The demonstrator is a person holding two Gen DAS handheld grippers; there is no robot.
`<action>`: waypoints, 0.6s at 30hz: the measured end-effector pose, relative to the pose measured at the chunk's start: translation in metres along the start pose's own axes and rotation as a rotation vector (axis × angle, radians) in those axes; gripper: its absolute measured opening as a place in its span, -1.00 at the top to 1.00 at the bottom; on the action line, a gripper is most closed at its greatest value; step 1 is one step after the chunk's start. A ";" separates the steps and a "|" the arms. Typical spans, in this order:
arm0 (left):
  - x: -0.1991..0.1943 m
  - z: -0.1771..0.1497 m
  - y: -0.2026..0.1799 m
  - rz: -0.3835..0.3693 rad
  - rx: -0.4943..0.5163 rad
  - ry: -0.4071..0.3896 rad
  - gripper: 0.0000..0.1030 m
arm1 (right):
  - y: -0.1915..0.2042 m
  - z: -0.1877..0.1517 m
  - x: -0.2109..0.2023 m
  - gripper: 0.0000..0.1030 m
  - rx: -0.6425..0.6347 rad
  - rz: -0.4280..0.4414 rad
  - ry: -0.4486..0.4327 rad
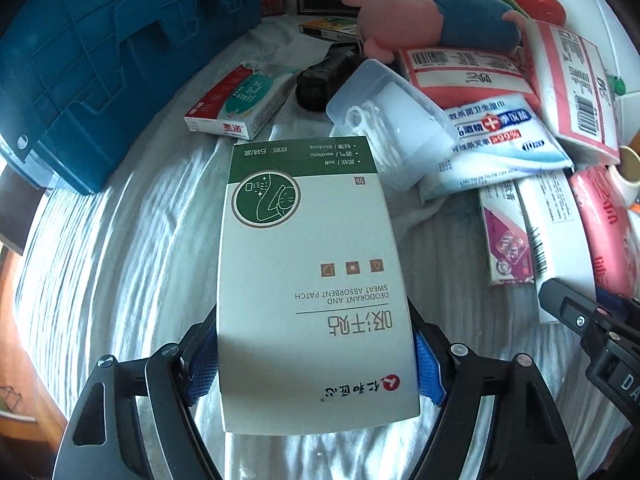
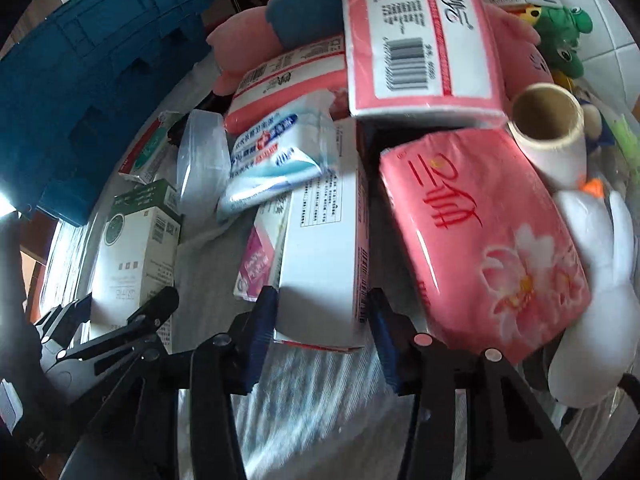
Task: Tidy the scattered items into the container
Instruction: 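Lift the box with the left gripper while the right gripper grasps a long white box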
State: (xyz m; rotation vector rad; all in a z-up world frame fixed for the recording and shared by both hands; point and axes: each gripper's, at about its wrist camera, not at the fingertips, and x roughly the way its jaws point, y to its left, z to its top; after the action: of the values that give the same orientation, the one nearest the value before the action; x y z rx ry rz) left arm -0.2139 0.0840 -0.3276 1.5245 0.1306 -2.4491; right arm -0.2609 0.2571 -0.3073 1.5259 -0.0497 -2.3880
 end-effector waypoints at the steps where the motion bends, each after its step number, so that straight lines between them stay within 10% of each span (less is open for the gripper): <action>1: -0.003 -0.002 0.000 0.002 0.005 0.004 -0.53 | -0.001 -0.002 0.000 0.12 0.002 -0.001 0.001; 18: -0.007 0.031 0.026 -0.091 0.153 -0.051 -0.49 | 0.015 0.014 0.005 0.03 0.075 -0.194 -0.061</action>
State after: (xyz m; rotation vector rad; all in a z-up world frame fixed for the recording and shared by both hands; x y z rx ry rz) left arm -0.2312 0.0536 -0.3065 1.5473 0.0028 -2.6208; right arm -0.2719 0.2391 -0.3029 1.5549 -0.0050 -2.6114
